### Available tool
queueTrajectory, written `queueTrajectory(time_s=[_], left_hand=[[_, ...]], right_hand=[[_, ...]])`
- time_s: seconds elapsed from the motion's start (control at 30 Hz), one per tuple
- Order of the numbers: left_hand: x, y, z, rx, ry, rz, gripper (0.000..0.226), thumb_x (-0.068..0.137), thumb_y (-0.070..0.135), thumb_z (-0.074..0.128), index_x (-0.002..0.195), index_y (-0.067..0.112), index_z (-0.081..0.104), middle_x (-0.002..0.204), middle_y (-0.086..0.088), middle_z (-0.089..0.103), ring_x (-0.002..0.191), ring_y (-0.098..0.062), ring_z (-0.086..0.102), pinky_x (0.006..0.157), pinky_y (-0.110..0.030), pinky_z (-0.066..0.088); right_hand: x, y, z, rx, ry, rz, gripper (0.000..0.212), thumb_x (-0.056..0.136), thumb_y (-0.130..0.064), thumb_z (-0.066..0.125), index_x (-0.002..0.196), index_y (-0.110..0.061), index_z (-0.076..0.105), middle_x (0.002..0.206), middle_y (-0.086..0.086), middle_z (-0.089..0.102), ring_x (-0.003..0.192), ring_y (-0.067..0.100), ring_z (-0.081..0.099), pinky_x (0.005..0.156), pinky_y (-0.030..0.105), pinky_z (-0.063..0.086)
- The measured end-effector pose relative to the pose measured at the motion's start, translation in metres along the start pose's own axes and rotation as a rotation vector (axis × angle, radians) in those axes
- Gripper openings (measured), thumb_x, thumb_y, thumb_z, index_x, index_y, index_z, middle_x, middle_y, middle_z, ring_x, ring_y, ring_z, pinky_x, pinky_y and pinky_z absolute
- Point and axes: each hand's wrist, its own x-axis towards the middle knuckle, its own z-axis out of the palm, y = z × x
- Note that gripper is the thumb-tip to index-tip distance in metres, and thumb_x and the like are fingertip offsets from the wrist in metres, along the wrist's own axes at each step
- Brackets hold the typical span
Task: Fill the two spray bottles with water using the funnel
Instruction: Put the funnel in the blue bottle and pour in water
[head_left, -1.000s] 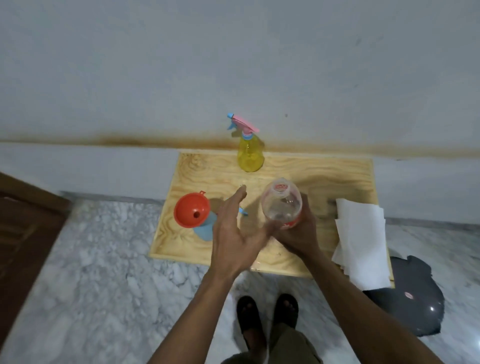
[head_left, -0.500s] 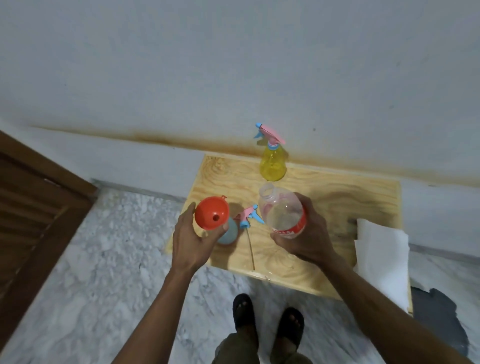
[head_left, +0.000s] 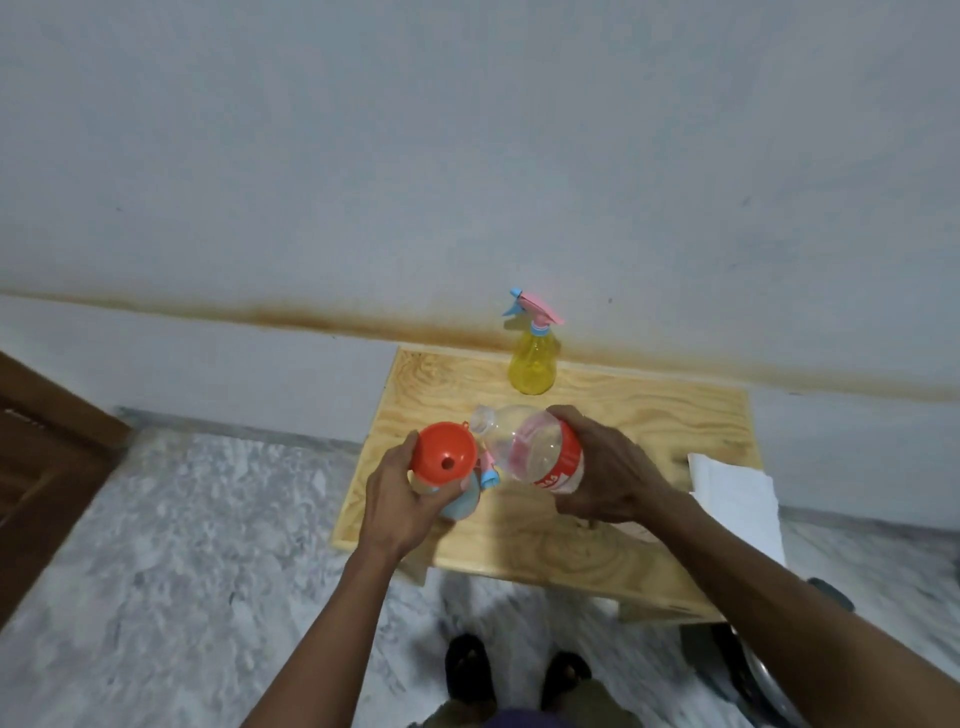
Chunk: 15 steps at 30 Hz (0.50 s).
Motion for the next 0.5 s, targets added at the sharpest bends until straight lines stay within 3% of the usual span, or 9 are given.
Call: queueTrajectory(time_s=[0.23, 0.5], left_hand=[[0.009, -0.011, -0.006, -0.007, -0.053, 0.06, 0.102, 0.061, 0.057, 0.085, 0.146, 0.017, 0.047, 0.13, -0.004, 0.061, 0.117, -0.021, 0.059, 0.097, -0.036, 0.049], [0.014, -0.015, -0.01, 0.007, -0.089, 0.097, 0.095, 0.066, 0.048, 0.089, 0.146, 0.018, 0.047, 0.13, -0.002, 0.061, 0.117, -0.021, 0.058, 0.088, -0.027, 0.043]], right_hand=[[0.006, -0.012, 0.005, -0.233, -0.089, 0.096, 0.092, 0.052, -0.035, 0.076, 0.132, -0.034, 0.03, 0.112, 0.001, 0.062, 0.09, 0.03, 0.062, 0.069, 0.044, 0.057], [0.012, -0.028, -0.002, -0.429, -0.182, 0.18, 0.089, 0.058, -0.027, 0.077, 0.133, -0.032, 0.029, 0.108, 0.001, 0.059, 0.086, 0.031, 0.059, 0.06, 0.033, 0.044]])
